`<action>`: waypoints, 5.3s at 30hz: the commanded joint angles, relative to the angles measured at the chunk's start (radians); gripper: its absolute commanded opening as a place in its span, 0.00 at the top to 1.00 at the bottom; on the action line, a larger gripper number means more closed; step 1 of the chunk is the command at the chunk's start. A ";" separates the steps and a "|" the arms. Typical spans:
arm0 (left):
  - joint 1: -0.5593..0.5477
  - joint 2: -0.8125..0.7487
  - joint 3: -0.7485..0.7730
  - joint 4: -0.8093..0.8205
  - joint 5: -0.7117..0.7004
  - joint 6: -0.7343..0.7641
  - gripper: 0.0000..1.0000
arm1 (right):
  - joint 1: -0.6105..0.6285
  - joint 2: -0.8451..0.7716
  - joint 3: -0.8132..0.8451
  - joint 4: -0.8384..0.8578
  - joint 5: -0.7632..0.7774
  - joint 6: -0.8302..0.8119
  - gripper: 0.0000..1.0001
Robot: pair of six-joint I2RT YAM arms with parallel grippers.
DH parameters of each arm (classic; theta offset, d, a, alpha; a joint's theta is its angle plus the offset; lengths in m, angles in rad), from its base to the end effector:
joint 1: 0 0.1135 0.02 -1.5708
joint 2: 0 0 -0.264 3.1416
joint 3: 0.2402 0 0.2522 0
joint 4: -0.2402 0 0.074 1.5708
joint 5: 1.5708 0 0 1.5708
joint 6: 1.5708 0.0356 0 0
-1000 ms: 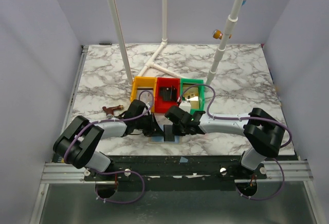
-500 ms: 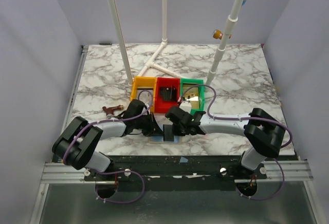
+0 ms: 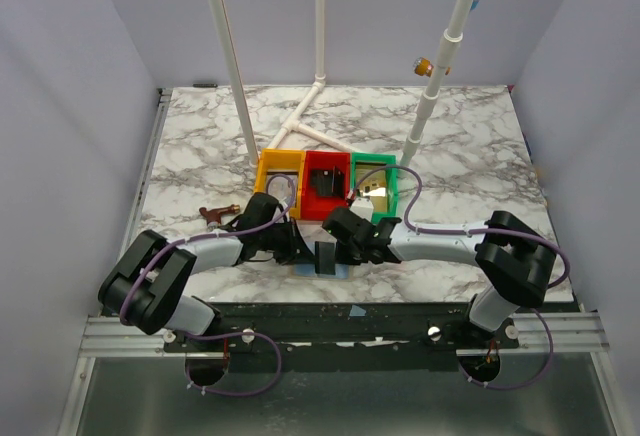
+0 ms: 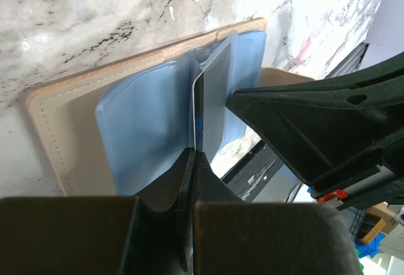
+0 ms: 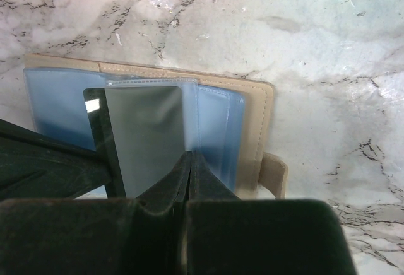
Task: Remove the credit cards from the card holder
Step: Remove the credit card from the card holder, then place the credit card in the storage box.
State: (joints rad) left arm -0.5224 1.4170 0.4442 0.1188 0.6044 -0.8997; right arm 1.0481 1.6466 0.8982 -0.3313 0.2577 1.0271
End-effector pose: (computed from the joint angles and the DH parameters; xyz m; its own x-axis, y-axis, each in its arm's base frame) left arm 0.1935 -0.1347 0.1278 -0.9812 -0.1786 -0.0730 -0.0552 0.6222 -0.7809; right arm 0.1633 0.2653 0.1584 -0.8934 0.1070 -0.4363 -0.0256 0.9575 0.2873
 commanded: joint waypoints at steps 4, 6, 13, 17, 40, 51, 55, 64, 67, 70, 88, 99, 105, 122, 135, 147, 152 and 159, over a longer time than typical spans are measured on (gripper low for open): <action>0.012 -0.029 0.005 -0.046 -0.007 0.043 1.00 | -0.002 0.017 -0.052 -0.100 0.041 -0.002 0.99; 0.013 -0.030 0.005 -0.051 -0.009 0.047 1.00 | -0.001 0.018 -0.054 -0.100 0.041 -0.002 0.99; 0.015 -0.027 0.009 -0.065 -0.012 0.057 1.00 | -0.003 0.010 -0.057 -0.106 0.045 -0.003 0.99; 0.016 -0.033 0.009 -0.069 -0.012 0.058 1.00 | -0.003 0.013 -0.055 -0.106 0.043 -0.002 0.99; 0.056 -0.069 0.021 -0.169 -0.040 0.133 1.00 | -0.005 0.025 -0.033 -0.107 0.042 -0.018 0.99; 0.073 -0.129 0.030 -0.229 -0.051 0.157 1.00 | -0.005 0.009 -0.044 -0.103 0.046 -0.015 0.99; 0.075 -0.158 0.039 -0.265 -0.063 0.170 1.00 | -0.005 0.004 -0.047 -0.103 0.049 -0.014 0.99; 0.082 -0.211 0.055 -0.319 -0.078 0.187 1.00 | -0.005 -0.007 -0.048 -0.101 0.051 -0.013 0.99; 0.083 -0.233 0.064 -0.341 -0.084 0.195 1.00 | -0.005 -0.012 -0.048 -0.103 0.052 -0.012 0.99; 0.084 -0.254 0.078 -0.365 -0.089 0.202 1.00 | -0.005 -0.017 -0.045 -0.103 0.054 -0.015 0.99; 0.087 -0.329 0.156 -0.470 -0.112 0.238 1.00 | -0.005 -0.066 -0.003 -0.140 0.075 -0.025 0.99; 0.087 -0.338 0.211 -0.500 -0.112 0.249 1.00 | -0.005 -0.169 0.044 -0.205 0.126 -0.038 0.36; 0.087 -0.306 0.283 -0.524 -0.115 0.260 1.00 | -0.004 -0.230 0.050 -0.256 0.176 -0.022 0.00; 0.079 0.027 0.695 -0.586 -0.219 0.298 1.00 | -0.005 -0.437 0.021 -0.401 0.344 0.055 0.00; 0.010 0.313 0.981 -0.663 -0.330 0.285 1.00 | -0.005 -0.507 0.022 -0.463 0.391 0.080 0.00; -0.013 0.477 1.089 -0.682 -0.370 0.265 1.00 | -0.004 -0.529 0.001 -0.476 0.389 0.097 0.00; -0.012 0.497 1.091 -0.672 -0.357 0.268 1.00 | -0.005 -0.522 0.000 -0.475 0.383 0.098 0.00; -0.013 0.528 1.107 -0.674 -0.350 0.272 1.00 | -0.004 -0.506 0.002 -0.465 0.371 0.097 0.00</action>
State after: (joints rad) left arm -0.5323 1.9186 1.5223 -0.5495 0.2619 -0.6289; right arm 1.0454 1.1328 0.9123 -0.7826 0.6014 1.1038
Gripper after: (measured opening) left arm 0.009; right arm 0.998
